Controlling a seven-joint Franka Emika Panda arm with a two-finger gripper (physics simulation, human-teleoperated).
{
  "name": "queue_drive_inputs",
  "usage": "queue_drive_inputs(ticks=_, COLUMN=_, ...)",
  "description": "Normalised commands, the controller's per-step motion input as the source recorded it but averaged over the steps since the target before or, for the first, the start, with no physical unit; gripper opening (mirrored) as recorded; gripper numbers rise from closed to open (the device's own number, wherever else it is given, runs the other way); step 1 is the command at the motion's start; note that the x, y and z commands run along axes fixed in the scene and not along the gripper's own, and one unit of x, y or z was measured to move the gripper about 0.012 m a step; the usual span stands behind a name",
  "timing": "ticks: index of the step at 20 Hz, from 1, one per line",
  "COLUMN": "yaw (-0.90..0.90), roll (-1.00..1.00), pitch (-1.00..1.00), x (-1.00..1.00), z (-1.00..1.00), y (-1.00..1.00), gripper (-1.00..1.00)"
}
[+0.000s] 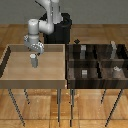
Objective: Place the milk carton into the appropriate compartment.
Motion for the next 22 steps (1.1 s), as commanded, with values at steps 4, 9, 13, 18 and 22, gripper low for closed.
queue_drive_inputs(ticks=4, yaw=0.0, roll=0.0, pitch=0.0, x=0.5, z=0.0, y=0.0, gripper=1.0)
queue_drive_inputs(ticks=9, yaw=0.0, roll=0.0, pitch=0.0, x=0.0, z=-0.2, y=0.0, gripper=1.0)
queue_drive_inputs(ticks=13, yaw=0.0, roll=0.0, pitch=0.0, x=0.25, z=-0.25, y=0.0, gripper=1.0)
queue_drive_inputs(ticks=18, yaw=0.0, roll=0.0, pitch=0.0, x=0.4, z=0.0, y=0.0, gripper=1.0)
queue_drive_inputs(ticks=22, yaw=0.0, roll=0.0, pitch=0.0, x=0.0, z=0.0, y=0.0, gripper=1.0)
